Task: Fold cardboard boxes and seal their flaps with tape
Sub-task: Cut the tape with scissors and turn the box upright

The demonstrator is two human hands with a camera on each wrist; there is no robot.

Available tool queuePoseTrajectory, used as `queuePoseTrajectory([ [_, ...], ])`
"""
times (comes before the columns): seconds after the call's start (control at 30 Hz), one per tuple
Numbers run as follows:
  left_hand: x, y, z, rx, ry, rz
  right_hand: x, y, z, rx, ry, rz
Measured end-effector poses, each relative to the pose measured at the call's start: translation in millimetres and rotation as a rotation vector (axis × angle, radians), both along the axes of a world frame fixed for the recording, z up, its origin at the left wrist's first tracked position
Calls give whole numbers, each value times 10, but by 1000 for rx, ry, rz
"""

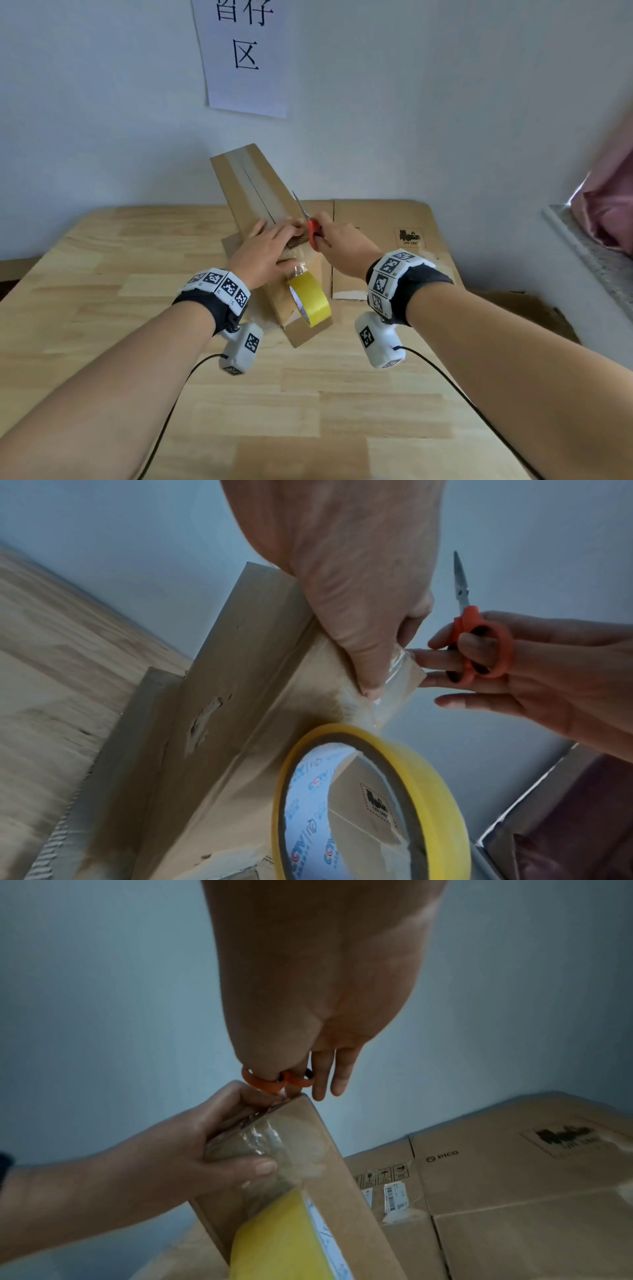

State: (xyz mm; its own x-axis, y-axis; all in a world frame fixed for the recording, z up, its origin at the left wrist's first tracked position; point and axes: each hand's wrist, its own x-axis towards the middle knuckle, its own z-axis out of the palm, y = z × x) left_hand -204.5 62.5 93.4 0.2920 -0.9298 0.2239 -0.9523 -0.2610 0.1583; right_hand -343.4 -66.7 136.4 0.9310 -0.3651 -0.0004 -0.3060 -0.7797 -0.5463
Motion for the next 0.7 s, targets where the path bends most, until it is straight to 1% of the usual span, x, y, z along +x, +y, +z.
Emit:
queuePoseTrajectory([
  [0.07,-31,-1,-2,22,-19,30,-5,4,0,-67,61,18],
  [0.13,-48,3,19,50,21,28,-15,-8,31,-110,101,27],
  [0.2,-82,29,77,15,148,14,-29,-7,74,-126,116,31],
  [0.27,-153,97,191,-127,306,92,-27,-2,88,-137,125,33],
  [0.3,-188,147,251,-216,403,165,-24,3,88,-140,132,34],
  [0.33,-220,201,303,-302,541,237,-18,6,85,-140,139,35],
  [0.37,-241,262,342,-374,726,291,-10,5,83,-136,142,36],
  [0.4,-246,328,361,-408,924,325,-2,5,82,-127,142,37],
  [0.43,-248,396,367,-398,1107,345,10,4,84,-114,136,38],
  [0.47,-262,462,362,-359,1254,361,25,5,83,-101,126,37],
  [0.5,-277,514,335,-309,1353,381,40,7,81,-91,115,35],
  [0.53,-296,548,287,-272,1409,405,53,11,79,-84,107,30],
  [0.6,-339,564,179,-276,1457,449,67,17,73,-70,98,22],
  [0.7,-418,497,34,-266,1421,544,71,15,75,-40,80,23],
])
